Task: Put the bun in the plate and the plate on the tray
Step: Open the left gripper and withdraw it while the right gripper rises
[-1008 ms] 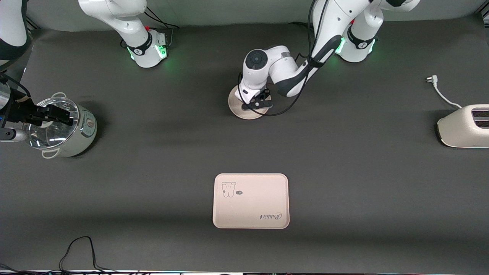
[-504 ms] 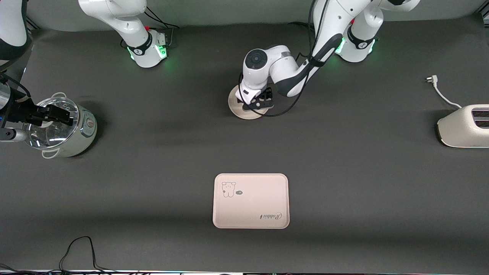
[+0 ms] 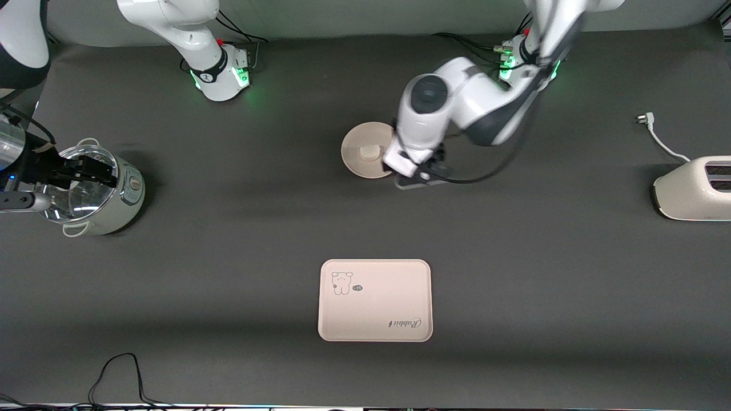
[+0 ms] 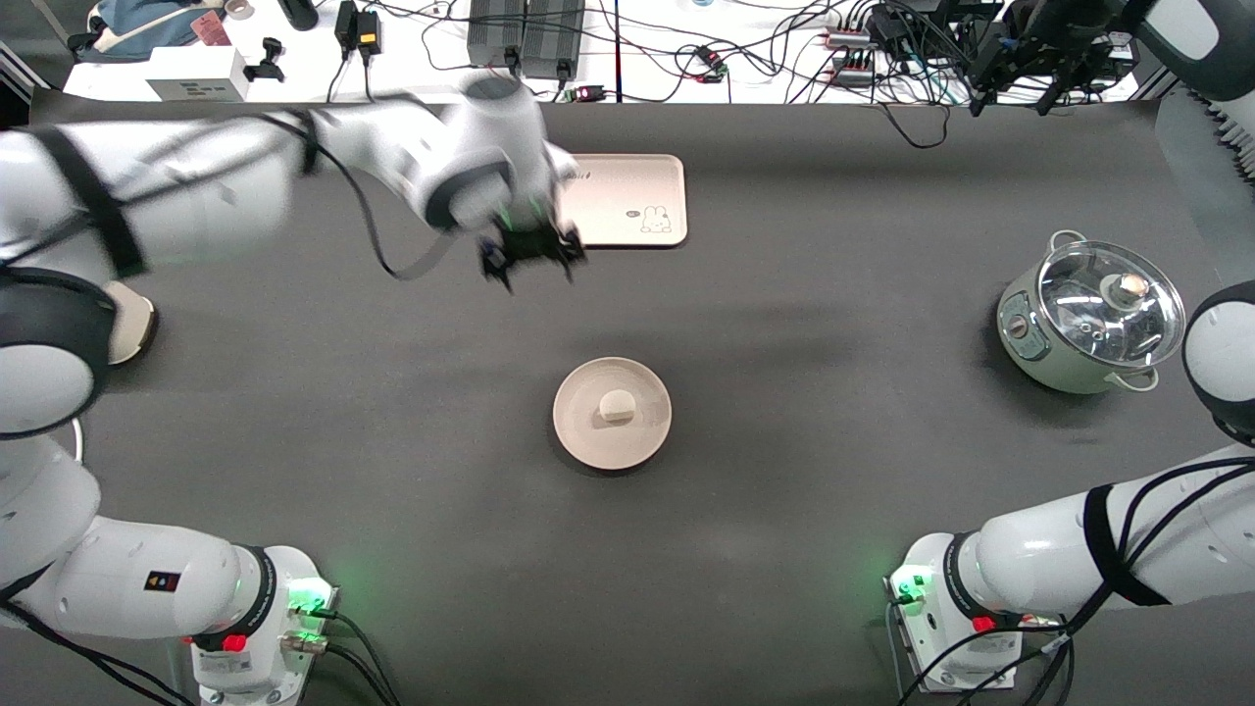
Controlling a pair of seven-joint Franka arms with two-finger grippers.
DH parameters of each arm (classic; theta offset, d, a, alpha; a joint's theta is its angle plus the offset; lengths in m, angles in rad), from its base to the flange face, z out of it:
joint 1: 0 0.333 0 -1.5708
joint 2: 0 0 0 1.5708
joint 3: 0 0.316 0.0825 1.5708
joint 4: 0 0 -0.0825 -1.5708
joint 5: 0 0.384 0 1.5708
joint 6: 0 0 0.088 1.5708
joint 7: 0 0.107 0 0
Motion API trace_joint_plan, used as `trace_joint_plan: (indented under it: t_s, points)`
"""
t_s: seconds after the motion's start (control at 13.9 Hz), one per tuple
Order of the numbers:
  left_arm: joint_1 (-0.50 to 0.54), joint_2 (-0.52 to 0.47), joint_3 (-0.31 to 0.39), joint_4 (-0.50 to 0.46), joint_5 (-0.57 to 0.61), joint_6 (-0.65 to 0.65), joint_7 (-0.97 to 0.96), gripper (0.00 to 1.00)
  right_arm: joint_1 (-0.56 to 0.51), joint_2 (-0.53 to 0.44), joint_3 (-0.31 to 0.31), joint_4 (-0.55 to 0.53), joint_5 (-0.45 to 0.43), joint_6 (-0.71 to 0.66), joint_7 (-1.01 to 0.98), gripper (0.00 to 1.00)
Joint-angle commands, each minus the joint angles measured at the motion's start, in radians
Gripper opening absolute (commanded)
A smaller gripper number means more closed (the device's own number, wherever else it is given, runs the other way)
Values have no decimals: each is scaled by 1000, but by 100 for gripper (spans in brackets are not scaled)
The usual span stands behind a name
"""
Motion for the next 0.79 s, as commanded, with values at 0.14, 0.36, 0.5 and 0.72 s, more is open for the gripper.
trace_joint_plan:
  t_s: [0.14, 0.36, 0.5, 0.72]
  points:
    - [328, -150, -16, 52, -46, -200, 338, 100, 117, -48, -3, -23, 67, -15, 127, 100]
    - [473, -234, 10, 53, -43, -264, 535, 100, 232, -74, -6, -37, 97, -15, 248, 100]
    - [525, -267, 52, 68, -43, -298, 654, 100, 310, -88, -4, -51, 121, -3, 366, 100]
    - [534, -287, 145, 128, -47, -350, 825, 100, 460, -91, -4, -52, 121, 16, 549, 100]
